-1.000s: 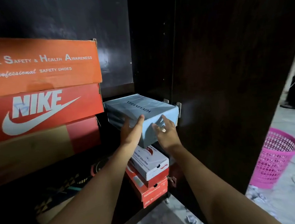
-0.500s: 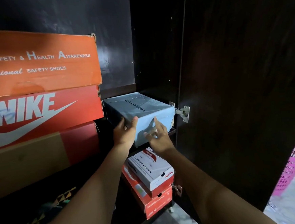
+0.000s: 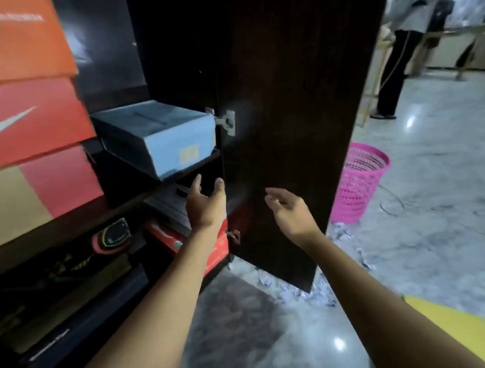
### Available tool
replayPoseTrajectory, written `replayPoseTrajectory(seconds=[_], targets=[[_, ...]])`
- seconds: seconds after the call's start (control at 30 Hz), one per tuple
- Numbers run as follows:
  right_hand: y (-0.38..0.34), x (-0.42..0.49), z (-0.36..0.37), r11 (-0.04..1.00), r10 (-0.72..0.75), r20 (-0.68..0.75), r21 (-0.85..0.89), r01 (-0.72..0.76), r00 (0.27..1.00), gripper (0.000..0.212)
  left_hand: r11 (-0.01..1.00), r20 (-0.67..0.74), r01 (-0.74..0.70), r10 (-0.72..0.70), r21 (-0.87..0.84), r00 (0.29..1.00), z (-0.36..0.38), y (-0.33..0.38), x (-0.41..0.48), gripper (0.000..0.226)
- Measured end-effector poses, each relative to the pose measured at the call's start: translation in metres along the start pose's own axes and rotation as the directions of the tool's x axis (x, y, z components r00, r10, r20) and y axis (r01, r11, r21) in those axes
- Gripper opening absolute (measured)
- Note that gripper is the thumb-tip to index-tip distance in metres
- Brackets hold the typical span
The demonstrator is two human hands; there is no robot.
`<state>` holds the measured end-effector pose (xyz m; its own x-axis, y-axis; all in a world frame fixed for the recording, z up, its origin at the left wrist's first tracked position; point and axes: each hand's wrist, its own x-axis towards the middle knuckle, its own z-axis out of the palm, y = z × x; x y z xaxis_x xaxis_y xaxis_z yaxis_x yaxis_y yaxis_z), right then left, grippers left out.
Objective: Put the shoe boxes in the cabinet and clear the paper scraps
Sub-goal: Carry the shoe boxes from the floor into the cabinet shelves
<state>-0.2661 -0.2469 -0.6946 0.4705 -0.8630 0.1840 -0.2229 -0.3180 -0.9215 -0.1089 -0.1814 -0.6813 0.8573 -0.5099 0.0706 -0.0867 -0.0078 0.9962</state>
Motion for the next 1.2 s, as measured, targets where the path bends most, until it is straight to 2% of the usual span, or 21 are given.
replayPoseTrajectory(seconds=[0.17,0.37,0.47,0.57,0.73,0.8,0.83,0.9,1.0,1.1,1.2], targets=[[0.059,-0.082,-0.067,0.986,0.129,-0.199,-0.078,-0.146,0.971,0.019,0.992,0.303,0.105,-0.12,0.066,0.945,0.062,-0.035,-0.086,0.033],[0.126,-0.168,-0.141,0.88,0.296,-0.402,-0.239,-0.411,0.867,0.024,0.97,0.564,0.139,-0.231,0.201,0.793,0.137,-0.085,-0.18,0.007],[0.165,-0.2,-0.171,0.805,0.394,-0.454,-0.251,-0.538,0.8,0.031,0.936,0.643,0.19,-0.343,0.297,0.685,0.165,-0.113,-0.223,0.022],[0.209,-0.229,-0.196,0.687,0.545,-0.468,-0.226,-0.69,0.696,0.044,0.894,0.701,0.209,-0.441,0.396,0.561,0.187,-0.14,-0.262,0.026],[0.26,-0.273,-0.22,0.409,0.714,-0.508,-0.255,-0.876,0.481,0.072,0.781,0.677,0.233,-0.62,0.579,0.397,0.21,-0.186,-0.317,0.067],[0.273,-0.288,-0.226,0.339,0.764,-0.495,-0.24,-0.91,0.414,0.084,0.753,0.669,0.227,-0.655,0.618,0.351,0.212,-0.208,-0.333,0.064],[0.279,-0.294,-0.228,0.348,0.774,-0.482,-0.22,-0.911,0.411,0.089,0.744,0.67,0.222,-0.666,0.63,0.329,0.212,-0.217,-0.341,0.057],[0.285,-0.3,-0.229,0.391,0.766,-0.472,-0.196,-0.899,0.436,0.094,0.714,0.65,0.239,-0.699,0.658,0.298,0.211,-0.231,-0.349,0.06],[0.294,-0.301,-0.235,0.423,0.771,-0.449,-0.168,-0.891,0.451,0.103,0.675,0.622,0.305,-0.738,0.672,0.262,0.211,-0.241,-0.346,0.08],[0.299,-0.302,-0.242,0.44,0.811,-0.405,-0.055,-0.896,0.423,0.119,0.645,0.619,0.344,-0.76,0.682,0.197,0.211,-0.248,-0.34,0.108],[0.302,-0.306,-0.246,0.461,0.822,-0.388,0.022,-0.887,0.418,0.103,0.612,0.627,0.412,-0.77,0.675,0.117,0.211,-0.253,-0.34,0.112]])
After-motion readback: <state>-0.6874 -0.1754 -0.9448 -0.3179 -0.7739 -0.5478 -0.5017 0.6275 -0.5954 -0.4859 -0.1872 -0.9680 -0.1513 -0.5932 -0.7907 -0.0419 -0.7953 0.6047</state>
